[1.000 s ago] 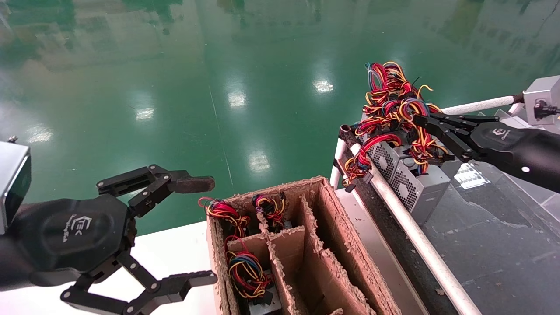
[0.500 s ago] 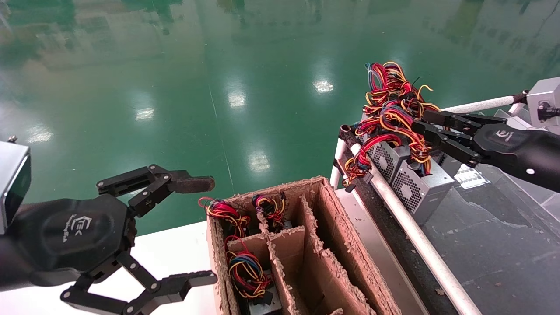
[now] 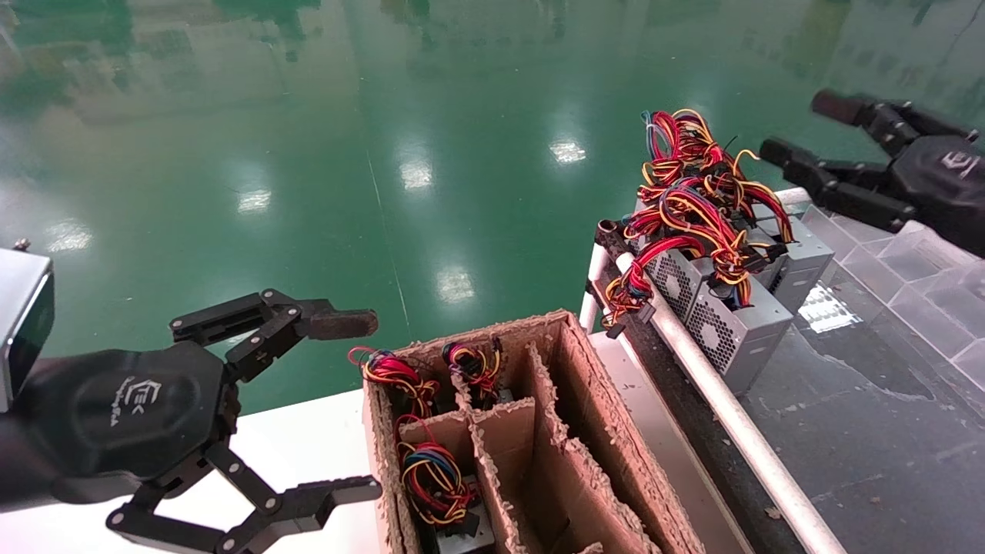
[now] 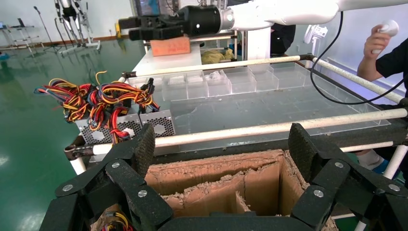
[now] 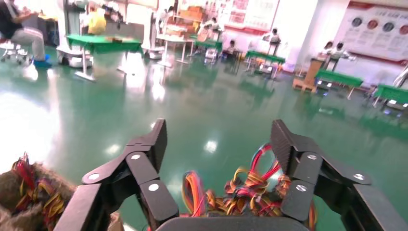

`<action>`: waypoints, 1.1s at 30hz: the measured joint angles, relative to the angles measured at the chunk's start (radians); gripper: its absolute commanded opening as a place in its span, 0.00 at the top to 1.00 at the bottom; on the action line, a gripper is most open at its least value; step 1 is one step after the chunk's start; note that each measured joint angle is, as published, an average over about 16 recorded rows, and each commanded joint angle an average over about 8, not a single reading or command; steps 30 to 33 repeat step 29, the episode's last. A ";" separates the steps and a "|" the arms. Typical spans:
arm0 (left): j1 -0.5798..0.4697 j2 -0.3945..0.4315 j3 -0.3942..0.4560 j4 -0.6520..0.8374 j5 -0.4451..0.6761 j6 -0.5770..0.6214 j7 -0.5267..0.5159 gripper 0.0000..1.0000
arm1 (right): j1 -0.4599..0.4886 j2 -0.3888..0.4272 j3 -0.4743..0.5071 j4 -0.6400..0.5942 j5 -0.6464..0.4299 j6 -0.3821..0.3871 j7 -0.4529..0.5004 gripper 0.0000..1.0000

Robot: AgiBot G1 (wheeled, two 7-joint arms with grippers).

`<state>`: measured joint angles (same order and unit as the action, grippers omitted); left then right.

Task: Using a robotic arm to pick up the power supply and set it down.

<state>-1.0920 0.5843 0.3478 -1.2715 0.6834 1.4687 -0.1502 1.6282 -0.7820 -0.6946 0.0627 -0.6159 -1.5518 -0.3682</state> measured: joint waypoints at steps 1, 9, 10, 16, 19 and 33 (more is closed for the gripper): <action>0.000 0.000 0.000 0.000 0.000 0.000 0.000 0.00 | -0.004 0.002 0.007 0.010 0.005 -0.001 -0.001 0.00; 0.000 0.000 0.000 0.000 0.000 0.000 0.000 0.00 | -0.057 0.021 0.060 0.131 0.014 0.002 0.031 0.00; 0.000 0.000 0.000 0.000 0.000 0.000 0.000 0.00 | -0.066 0.024 0.067 0.151 0.012 0.003 0.041 0.00; 0.000 0.000 0.000 0.000 0.000 0.000 0.000 0.00 | -0.123 0.041 0.107 0.275 -0.003 0.009 0.101 0.00; 0.000 0.000 0.000 0.001 0.000 0.000 0.000 0.00 | -0.151 0.050 0.127 0.337 -0.010 0.012 0.130 0.00; 0.000 0.000 0.000 0.001 0.000 0.000 0.000 0.01 | -0.212 0.068 0.171 0.472 -0.026 0.019 0.195 0.00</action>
